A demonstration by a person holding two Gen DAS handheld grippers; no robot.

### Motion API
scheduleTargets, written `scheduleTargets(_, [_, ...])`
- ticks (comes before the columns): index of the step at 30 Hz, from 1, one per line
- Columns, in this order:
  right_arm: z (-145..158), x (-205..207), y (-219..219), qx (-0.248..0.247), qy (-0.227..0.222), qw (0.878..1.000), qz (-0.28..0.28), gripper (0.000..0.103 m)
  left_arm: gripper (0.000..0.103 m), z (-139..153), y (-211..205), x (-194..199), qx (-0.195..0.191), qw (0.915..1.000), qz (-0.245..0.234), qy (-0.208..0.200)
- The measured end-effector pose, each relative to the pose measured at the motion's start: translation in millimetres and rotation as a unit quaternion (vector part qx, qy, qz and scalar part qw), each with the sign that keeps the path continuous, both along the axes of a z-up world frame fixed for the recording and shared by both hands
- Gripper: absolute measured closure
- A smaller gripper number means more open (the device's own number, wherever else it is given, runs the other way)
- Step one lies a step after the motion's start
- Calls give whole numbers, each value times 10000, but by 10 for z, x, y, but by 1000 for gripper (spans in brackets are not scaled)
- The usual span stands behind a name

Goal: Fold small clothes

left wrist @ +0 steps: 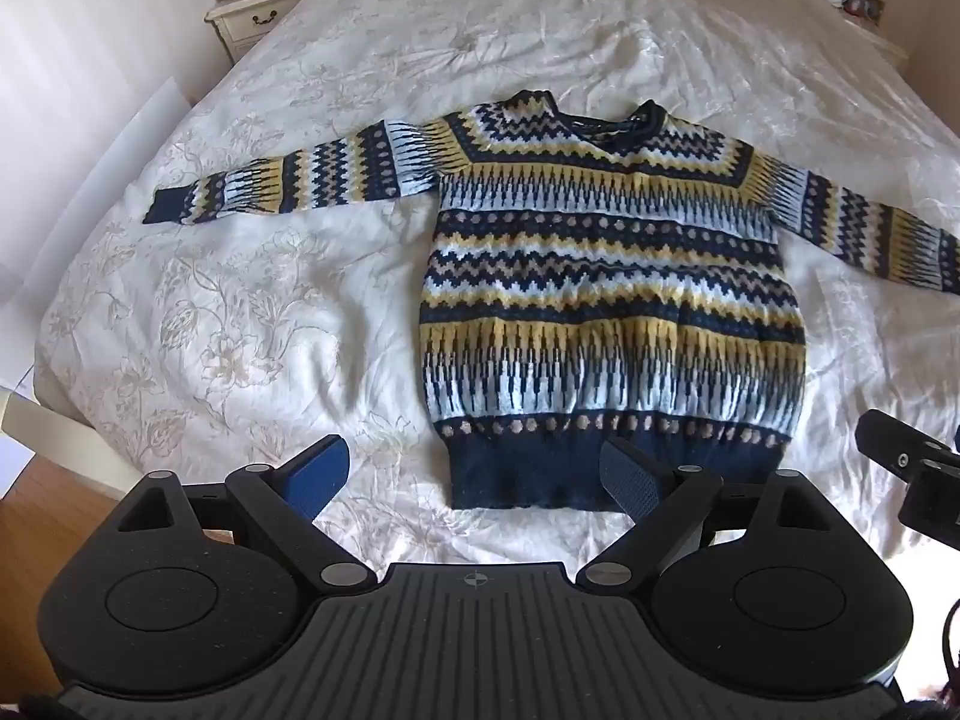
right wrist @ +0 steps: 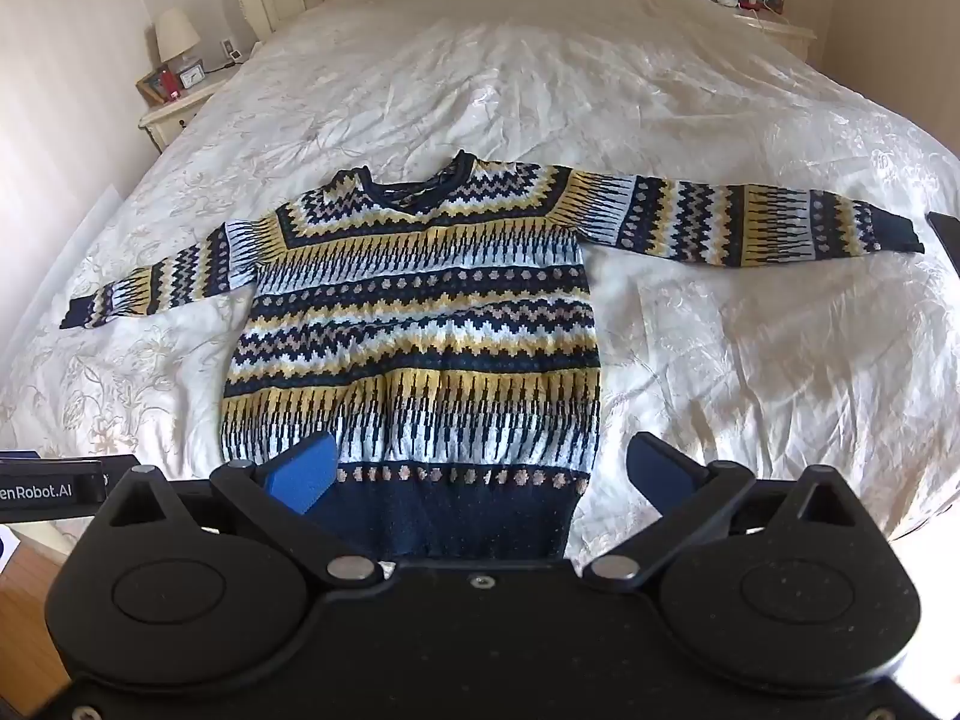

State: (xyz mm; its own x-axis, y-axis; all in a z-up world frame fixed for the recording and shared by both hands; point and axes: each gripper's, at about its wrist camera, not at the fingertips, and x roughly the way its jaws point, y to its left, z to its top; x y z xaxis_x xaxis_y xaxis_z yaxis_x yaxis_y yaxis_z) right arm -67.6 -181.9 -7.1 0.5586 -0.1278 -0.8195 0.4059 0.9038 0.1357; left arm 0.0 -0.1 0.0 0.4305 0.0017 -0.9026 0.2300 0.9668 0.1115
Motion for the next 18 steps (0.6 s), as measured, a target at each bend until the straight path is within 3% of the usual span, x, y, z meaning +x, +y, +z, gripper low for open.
scheduleTargets(18, [-79,-11,-73,76,51,10000,-8,1,12,-91,-122,26,41,9999,-56,92])
